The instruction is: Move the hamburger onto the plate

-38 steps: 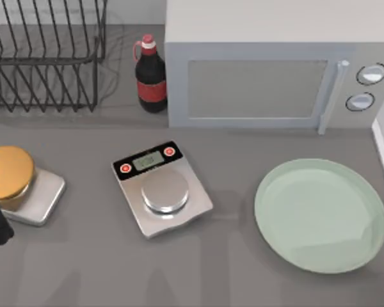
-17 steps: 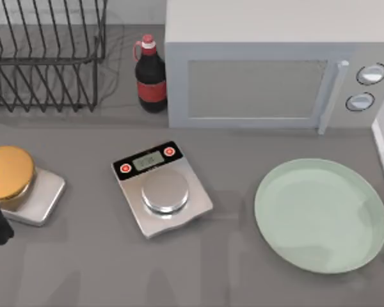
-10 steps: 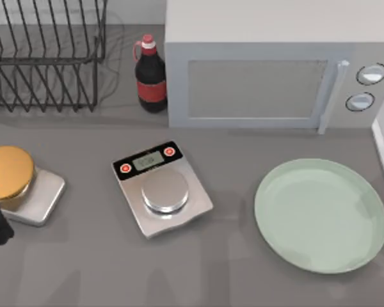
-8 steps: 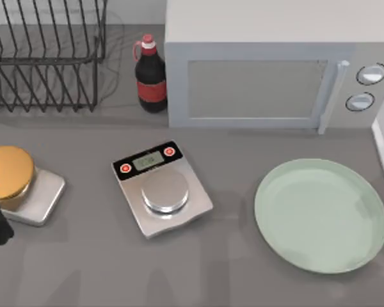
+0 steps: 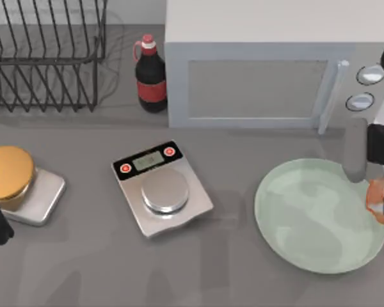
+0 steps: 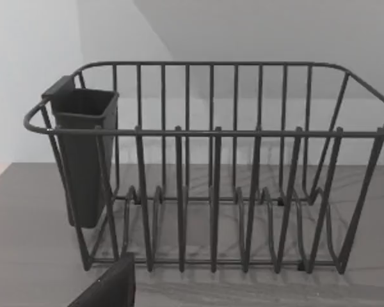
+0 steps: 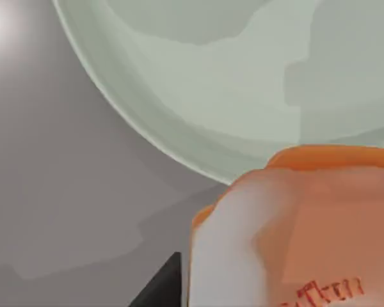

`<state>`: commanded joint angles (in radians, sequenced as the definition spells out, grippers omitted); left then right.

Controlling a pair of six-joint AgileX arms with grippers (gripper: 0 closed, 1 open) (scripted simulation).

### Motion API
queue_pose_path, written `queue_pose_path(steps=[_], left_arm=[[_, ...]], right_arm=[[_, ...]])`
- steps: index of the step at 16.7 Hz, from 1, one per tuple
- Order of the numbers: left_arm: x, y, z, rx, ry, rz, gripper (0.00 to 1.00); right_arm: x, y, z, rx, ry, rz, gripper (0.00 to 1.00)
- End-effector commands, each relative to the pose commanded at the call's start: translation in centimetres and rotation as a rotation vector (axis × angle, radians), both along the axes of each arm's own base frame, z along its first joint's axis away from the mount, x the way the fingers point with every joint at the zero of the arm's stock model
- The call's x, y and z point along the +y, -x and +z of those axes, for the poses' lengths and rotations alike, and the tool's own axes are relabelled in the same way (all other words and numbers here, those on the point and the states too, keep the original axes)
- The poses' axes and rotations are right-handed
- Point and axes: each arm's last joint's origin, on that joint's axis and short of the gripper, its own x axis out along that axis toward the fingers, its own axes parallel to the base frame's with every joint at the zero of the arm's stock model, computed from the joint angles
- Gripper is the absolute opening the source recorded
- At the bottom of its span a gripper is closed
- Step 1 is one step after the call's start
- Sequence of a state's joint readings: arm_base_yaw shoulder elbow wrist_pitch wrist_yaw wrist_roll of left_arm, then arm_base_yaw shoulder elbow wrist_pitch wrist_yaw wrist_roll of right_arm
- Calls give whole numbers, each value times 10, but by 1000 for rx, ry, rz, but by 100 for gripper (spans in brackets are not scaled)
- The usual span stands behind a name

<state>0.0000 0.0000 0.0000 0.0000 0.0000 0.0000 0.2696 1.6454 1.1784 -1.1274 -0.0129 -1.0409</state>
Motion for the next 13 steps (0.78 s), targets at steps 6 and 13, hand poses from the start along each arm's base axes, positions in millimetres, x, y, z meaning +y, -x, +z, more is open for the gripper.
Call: queue_pose_path(steps=[6, 13], left_arm=[[0, 0, 0, 0, 0, 0, 100], [0, 0, 0, 0, 0, 0, 100]], right_arm=[[66, -29, -12, -28, -14, 276, 0], [66, -29, -29, -31, -15, 270, 0]])
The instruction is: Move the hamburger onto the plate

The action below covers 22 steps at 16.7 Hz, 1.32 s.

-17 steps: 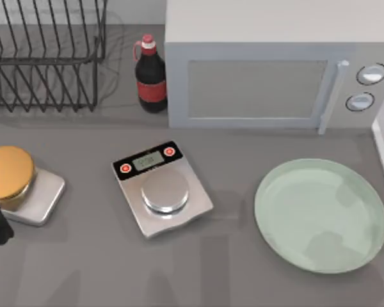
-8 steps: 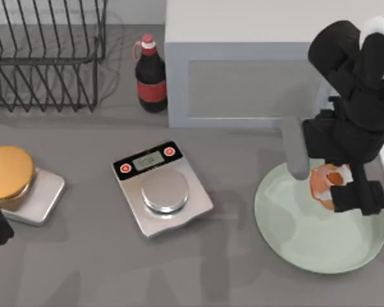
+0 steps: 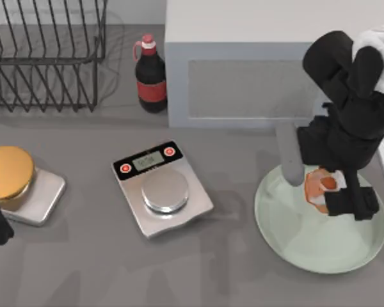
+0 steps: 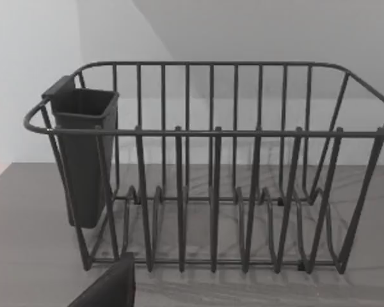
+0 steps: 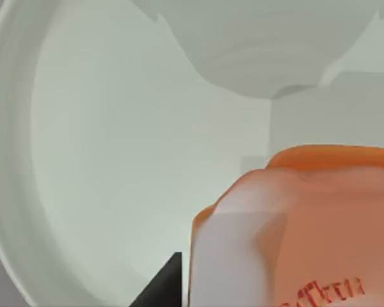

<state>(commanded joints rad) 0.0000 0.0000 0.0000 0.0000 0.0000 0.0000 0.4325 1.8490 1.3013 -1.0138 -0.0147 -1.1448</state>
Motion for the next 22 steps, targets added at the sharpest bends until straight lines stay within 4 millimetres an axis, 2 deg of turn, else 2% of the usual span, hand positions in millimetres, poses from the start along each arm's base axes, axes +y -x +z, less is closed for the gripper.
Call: queue_pose_path(steps=[4, 8, 21, 22], left_arm=[[0, 0, 0, 0, 0, 0, 100], [0, 0, 0, 0, 0, 0, 100], [0, 0, 0, 0, 0, 0, 100], [0, 0, 0, 0, 0, 0, 100]], right_arm=[[1, 1, -27, 2, 1, 5, 0], [1, 1, -28, 3, 1, 5, 0], [1, 1, -28, 3, 1, 5, 98], [1, 1, -28, 3, 1, 5, 100]])
